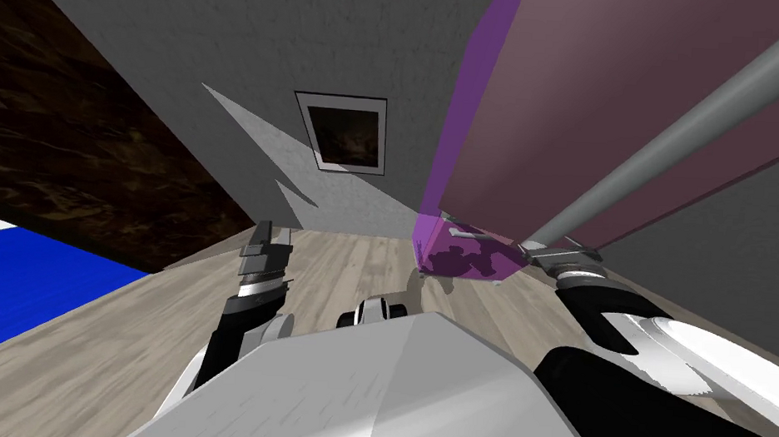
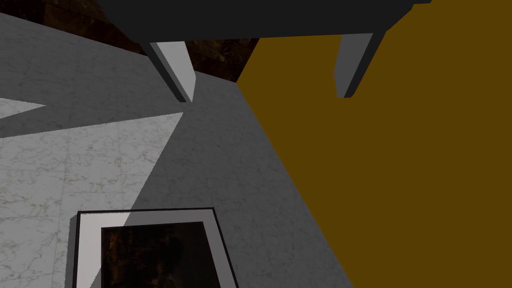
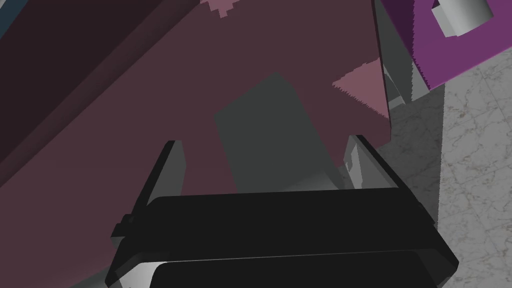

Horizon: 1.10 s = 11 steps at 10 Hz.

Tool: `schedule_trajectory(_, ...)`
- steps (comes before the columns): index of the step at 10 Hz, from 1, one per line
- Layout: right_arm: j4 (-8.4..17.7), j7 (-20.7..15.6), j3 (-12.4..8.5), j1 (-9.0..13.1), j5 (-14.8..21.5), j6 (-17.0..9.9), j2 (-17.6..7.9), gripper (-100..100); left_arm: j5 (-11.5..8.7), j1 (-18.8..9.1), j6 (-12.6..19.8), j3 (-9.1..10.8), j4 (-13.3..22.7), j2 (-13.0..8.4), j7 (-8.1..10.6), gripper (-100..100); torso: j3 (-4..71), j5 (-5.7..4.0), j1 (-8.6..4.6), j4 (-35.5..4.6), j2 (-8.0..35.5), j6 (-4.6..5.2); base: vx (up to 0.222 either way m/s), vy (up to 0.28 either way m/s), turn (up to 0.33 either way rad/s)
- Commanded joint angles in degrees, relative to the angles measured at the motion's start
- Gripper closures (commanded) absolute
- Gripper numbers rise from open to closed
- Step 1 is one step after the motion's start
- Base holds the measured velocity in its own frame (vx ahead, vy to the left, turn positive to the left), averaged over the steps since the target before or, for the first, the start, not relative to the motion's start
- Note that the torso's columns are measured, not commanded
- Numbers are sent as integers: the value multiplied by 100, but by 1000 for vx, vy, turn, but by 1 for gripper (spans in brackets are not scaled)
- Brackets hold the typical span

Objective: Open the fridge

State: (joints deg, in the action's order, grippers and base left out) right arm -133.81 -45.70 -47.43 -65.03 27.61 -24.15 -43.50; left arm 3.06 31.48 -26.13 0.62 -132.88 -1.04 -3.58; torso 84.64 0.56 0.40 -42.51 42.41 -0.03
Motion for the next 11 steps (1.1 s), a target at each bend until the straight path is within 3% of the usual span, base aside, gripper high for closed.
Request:
schedule_trajectory(1,-239,80,-324,-261,-265,-139,-186,-100,0,0,0,0,0,0,0,0,0,14,41,0,1,-6,37,-32,-77)
schedule_trajectory(3,-426,125,-505,-474,-456,-233,-303,-100,0,0,0,-1,0,1,0,0,-2,42,86,-8,11,-19,27,-16,-70)
schedule_trajectory(5,-353,103,-393,-500,-447,-223,-268,-100,0,-1,0,-1,0,1,0,0,2,59,89,-17,14,-21,10,-6,-9)
schedule_trajectory(6,-346,102,-366,-526,-457,-216,-259,0,0,-1,0,-2,-1,1,0,0,-3,42,74,-12,16,-13,0,0,0)
schedule_trajectory(11,-308,81,-224,-591,-481,-194,-253,0,0,-1,0,-2,0,1,0,0,-14,-17,-3,2,14,8,0,0,0)
